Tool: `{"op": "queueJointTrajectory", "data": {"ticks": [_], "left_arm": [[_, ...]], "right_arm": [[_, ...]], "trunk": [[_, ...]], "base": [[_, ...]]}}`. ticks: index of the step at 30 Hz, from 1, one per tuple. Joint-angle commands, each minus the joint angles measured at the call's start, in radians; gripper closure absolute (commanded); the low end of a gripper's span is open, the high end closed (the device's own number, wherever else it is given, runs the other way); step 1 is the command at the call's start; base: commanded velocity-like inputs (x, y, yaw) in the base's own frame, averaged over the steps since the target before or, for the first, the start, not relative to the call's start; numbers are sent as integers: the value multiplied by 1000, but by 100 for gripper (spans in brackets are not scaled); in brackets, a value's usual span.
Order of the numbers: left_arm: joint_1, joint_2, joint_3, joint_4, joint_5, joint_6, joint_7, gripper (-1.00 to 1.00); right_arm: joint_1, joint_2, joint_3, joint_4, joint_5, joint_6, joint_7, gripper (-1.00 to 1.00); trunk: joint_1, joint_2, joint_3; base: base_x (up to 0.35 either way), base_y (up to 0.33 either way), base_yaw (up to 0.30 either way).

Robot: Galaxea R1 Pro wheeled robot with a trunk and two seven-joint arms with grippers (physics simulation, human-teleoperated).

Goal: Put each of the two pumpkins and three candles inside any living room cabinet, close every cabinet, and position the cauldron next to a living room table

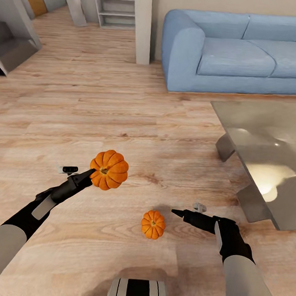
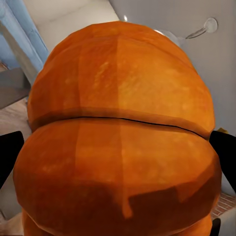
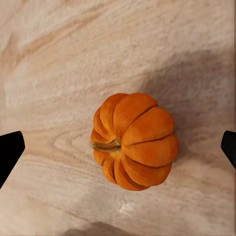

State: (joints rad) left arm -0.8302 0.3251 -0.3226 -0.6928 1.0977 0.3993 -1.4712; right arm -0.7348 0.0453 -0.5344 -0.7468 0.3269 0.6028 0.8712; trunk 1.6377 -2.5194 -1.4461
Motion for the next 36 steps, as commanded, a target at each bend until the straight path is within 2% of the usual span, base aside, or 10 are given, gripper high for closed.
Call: {"op": "queueJointTrajectory", "data": {"ticks": [1, 7, 36], "left_arm": [[-1, 0, 1, 0, 1, 0, 0, 100], [0, 1, 1, 0, 1, 0, -1, 100], [-1, 2, 1, 0, 1, 0, -1, 100]], "right_arm": [[0, 1, 0, -2, 0, 0, 2, -100], [0, 2, 1, -6, 0, 0, 23, -100], [0, 4, 4, -6, 1, -1, 26, -100]], "trunk": [[0, 0, -4], [3, -2, -27], [16, -8, -139]], "base": [[0, 0, 0], [0, 0, 0], [0, 0, 0]]}}
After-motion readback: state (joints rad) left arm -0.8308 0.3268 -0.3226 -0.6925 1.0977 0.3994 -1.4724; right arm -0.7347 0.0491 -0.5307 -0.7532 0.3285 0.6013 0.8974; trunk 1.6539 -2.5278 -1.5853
